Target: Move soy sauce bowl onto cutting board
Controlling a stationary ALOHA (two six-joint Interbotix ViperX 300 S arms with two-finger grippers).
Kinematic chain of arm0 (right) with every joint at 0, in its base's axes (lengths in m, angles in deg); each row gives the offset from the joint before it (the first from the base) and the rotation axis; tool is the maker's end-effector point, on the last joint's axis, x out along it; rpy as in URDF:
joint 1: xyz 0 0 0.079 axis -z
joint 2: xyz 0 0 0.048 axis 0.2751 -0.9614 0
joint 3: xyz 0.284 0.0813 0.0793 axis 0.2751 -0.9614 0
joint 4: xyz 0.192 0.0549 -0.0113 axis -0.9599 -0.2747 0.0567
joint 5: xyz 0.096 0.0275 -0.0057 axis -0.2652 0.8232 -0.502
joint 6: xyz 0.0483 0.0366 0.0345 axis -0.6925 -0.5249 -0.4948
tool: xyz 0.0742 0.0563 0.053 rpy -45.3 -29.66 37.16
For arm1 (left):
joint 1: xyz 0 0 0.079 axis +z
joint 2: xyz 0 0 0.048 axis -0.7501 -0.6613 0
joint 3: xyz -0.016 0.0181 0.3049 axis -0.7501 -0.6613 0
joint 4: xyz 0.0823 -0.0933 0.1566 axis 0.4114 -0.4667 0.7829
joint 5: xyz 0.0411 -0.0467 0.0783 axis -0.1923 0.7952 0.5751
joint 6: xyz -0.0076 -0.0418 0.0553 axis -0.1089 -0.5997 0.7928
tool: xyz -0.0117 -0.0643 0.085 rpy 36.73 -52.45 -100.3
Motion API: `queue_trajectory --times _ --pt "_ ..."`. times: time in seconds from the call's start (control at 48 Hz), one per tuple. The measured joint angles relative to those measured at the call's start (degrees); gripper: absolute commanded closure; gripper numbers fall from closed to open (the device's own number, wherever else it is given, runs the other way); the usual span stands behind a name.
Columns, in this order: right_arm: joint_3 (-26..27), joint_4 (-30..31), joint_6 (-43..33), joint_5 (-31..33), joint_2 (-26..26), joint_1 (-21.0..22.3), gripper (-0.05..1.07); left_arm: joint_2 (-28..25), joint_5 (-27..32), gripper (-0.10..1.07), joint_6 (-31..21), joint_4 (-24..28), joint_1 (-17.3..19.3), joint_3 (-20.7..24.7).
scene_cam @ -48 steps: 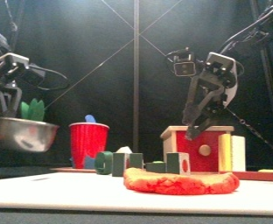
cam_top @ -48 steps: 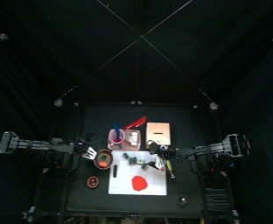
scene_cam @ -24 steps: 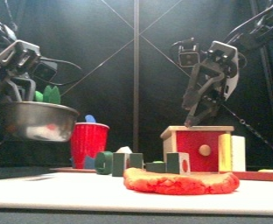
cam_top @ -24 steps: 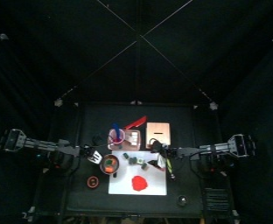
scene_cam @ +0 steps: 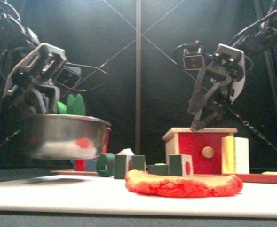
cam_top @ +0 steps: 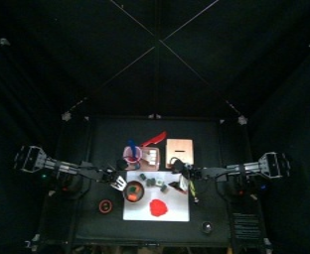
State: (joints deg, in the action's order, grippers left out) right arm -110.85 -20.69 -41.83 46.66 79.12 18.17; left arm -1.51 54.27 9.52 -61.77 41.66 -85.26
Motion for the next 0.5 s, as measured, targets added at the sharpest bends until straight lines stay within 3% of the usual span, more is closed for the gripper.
queue_trajectory --times 0.5 --pt "-0.35 0.0 0.0 -0.09 0.0 0.0 0.0 -7.21 -0.53 0.53 0.0 -0.44 -0.26 3.52"
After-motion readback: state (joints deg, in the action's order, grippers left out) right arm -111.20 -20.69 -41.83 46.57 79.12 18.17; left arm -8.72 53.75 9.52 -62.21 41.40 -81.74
